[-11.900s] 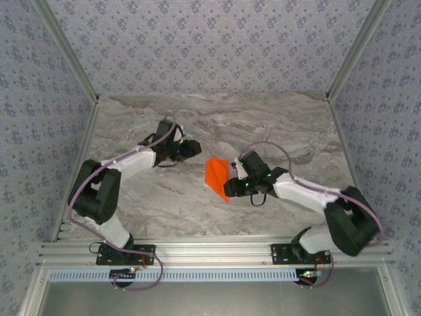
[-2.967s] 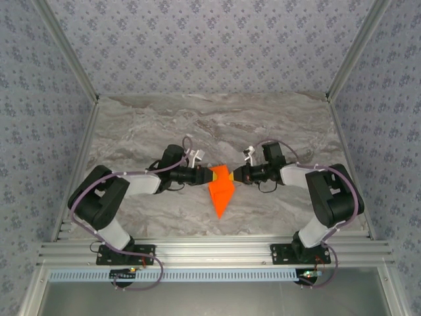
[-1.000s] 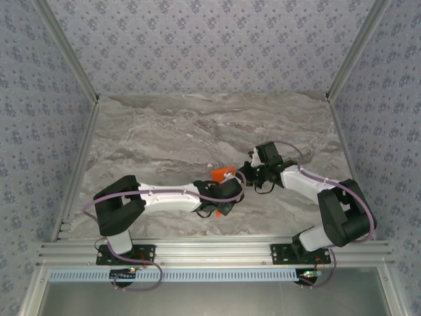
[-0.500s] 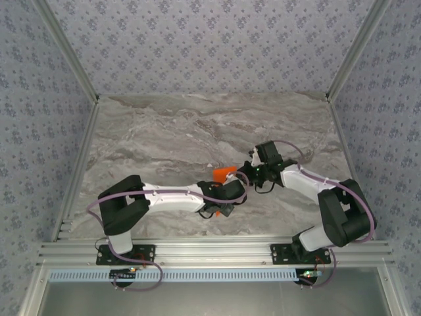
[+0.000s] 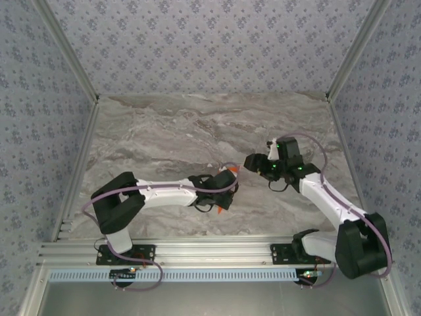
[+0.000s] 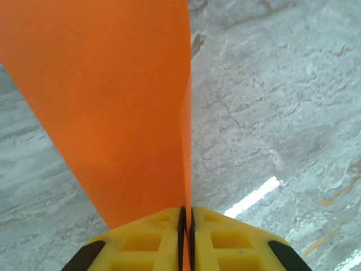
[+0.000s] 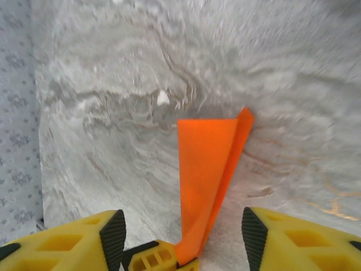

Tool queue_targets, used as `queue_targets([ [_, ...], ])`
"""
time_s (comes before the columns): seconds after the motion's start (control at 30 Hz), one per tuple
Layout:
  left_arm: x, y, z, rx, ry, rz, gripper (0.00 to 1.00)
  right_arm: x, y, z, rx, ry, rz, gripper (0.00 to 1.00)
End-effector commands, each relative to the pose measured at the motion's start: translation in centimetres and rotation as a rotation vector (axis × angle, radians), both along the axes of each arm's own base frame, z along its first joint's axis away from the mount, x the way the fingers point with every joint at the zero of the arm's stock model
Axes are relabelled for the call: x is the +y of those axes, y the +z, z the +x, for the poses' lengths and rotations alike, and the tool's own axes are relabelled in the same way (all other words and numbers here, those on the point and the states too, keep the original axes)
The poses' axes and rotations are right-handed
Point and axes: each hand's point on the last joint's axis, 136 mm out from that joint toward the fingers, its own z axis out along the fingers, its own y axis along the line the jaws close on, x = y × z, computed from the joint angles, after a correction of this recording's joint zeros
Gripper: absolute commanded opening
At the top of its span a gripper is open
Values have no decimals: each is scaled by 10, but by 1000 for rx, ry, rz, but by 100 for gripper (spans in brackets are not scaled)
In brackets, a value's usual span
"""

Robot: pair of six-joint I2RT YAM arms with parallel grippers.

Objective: Fold a paper plane with a square sheet of paper (fold left side to right side)
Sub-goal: Fold the wing for the fifth time at the center of the table.

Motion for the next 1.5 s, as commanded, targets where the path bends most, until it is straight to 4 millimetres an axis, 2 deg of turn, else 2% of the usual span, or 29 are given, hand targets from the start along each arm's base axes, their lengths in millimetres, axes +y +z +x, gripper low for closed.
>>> queue_targets([
  [0.0, -22, 22, -2, 70, -12, -185, 12, -16, -26, -21, 63, 15, -60, 68],
  [0.13, -22, 19, 5, 130, 22, -259, 12, -19, -40, -31, 69, 44, -75, 69],
  [0.3, -27, 22, 12, 188, 43, -376, 12, -11, -51, -38, 59, 68, -36, 69],
  [0.7, -23, 23, 27, 279, 97, -562, 11, 17, -58, -43, 13, 145, -15, 70],
  [0.97, -22, 11, 34, 323, 136, -613, 9, 36, -61, -33, 12, 146, 52, 67],
  [1.23, -24, 1, 34, 344, 148, -615, 8, 43, -73, -21, 28, 127, 46, 62],
  [1.47, -22, -1, 35, 345, 152, -617, 8, 48, -75, -8, 26, 111, 46, 57],
])
